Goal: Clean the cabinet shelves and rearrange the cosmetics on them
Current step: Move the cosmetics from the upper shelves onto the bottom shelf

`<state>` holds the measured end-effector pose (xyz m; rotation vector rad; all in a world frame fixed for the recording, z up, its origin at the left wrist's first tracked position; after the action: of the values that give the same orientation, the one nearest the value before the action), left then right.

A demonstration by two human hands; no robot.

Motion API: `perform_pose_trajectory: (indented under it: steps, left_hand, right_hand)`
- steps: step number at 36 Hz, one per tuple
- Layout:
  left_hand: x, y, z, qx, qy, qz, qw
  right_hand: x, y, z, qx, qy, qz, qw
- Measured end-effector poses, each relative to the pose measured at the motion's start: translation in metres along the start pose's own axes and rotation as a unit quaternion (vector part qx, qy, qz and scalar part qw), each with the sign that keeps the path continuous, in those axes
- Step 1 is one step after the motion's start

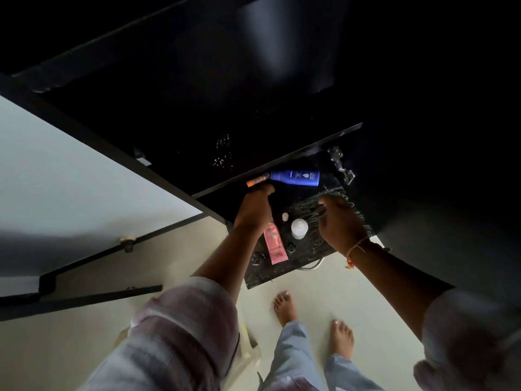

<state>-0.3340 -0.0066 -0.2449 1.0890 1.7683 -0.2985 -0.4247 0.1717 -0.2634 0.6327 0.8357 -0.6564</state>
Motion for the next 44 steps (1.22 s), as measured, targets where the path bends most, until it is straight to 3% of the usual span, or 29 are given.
perform_pose_trajectory:
  steps: [6,15,27,33,44]
  left_hand:
    - [-0.014,-0.014,0.009,-0.015,-0.053,-0.016,0.998]
    - [0.013,-0.065,0.044,-0.038,-0.096,0.052,0.993]
    - [0.039,-0.094,0.07,-0.047,-0.104,0.047,0.992]
    - [0.044,-0.092,0.067,-0.049,-0.15,0.049,0.986]
    - [0.034,-0.08,0.05,-0.067,-0.133,0.031,0.988]
  right_hand:
    - [-0.019,-0.039,0.012,-0.054,0.038,-0.044,0.997]
    - [0.008,-0.096,0.02,-0.086,0.121,0.014,0.989]
    - [0.033,-0.119,0.011,-0.073,0.162,0.026,0.984]
    - [0.037,-0.115,0.011,-0.069,0.15,0.03,0.986]
    - [0.036,-0.106,-0.005,-0.02,0.141,0.047,0.989]
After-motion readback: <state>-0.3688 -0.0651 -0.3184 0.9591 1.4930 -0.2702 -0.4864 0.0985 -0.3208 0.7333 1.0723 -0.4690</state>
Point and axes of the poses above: each hand's wrist, its own y-axis away from the middle knuckle, its own x-axis out of the palm, z = x × y, the point moved 5 cm from there along -y, towards the middle knuckle, and after that the axes turned 2 degrees about x, right-handed, at the moved point
